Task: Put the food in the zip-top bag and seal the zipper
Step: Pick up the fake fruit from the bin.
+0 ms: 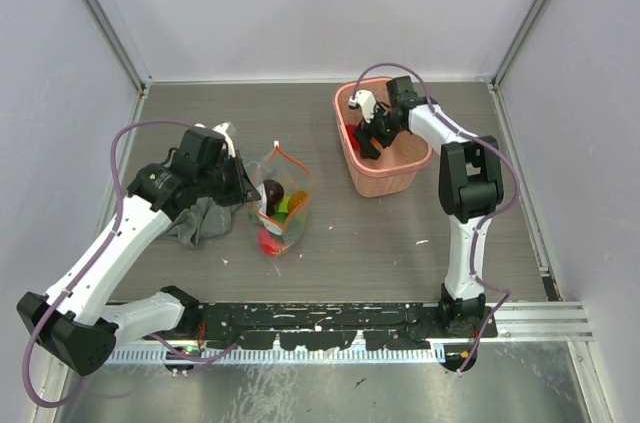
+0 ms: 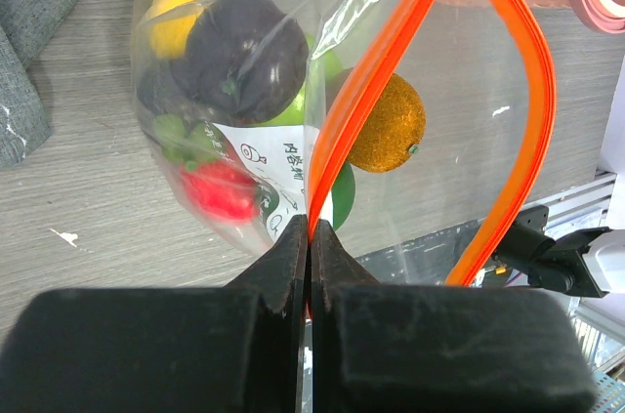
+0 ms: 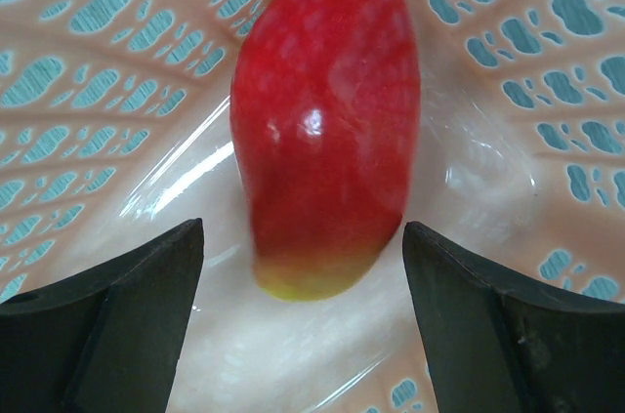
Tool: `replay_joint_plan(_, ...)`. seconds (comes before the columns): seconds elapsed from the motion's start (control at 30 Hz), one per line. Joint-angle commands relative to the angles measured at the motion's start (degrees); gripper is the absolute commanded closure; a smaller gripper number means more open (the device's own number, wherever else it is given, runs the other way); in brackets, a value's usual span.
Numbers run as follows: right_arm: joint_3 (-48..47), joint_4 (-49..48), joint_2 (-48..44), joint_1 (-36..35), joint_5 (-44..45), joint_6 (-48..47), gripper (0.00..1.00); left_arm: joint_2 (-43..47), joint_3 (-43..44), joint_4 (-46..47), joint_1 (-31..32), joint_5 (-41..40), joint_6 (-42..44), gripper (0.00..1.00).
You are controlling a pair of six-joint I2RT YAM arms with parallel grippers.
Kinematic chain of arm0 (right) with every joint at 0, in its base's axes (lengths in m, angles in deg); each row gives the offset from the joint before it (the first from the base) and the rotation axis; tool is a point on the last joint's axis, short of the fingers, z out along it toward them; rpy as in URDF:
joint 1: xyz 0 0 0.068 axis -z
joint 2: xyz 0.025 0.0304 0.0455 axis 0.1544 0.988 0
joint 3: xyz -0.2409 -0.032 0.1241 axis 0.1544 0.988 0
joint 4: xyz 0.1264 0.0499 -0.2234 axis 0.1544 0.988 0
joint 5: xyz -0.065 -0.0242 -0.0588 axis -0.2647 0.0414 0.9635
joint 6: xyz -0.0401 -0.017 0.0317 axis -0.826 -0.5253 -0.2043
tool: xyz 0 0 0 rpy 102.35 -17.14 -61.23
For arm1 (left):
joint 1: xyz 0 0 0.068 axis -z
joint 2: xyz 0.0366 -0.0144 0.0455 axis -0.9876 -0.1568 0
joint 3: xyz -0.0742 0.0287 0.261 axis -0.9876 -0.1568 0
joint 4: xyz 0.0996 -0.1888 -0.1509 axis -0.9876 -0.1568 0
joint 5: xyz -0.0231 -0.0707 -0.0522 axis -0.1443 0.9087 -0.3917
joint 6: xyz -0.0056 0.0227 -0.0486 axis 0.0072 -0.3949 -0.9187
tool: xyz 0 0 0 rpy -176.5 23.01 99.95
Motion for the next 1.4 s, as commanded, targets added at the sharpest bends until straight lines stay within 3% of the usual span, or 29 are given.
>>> replay_joint_plan(0.0, -4.2, 1.2, 0.9, -0.2, -2.3, -3.0, 0.14, 0.5, 0.4, 1.3, -0.2, 0.6, -0.3, 1.00)
replay_joint_plan(0.53, -1.8, -10.3, 2.9, -0.2, -3.4, 7.2, 0.12, 0.7, -0.1, 1.4, -0.3, 0.7, -0.4, 1.00)
replay_joint_plan(0.97, -1.5, -11.5, 5.6, -0.2, 1.7, 10.6, 0.23, 0.9, 0.0, 1.5, -0.3, 1.0, -0.5, 1.00)
replay_joint_plan(1.37, 4.5, -16.5, -1.9, -0.2, 4.8, 16.0, 0.43, 1.2, 0.2, 2.0, -0.3, 1.3, -0.7, 1.00)
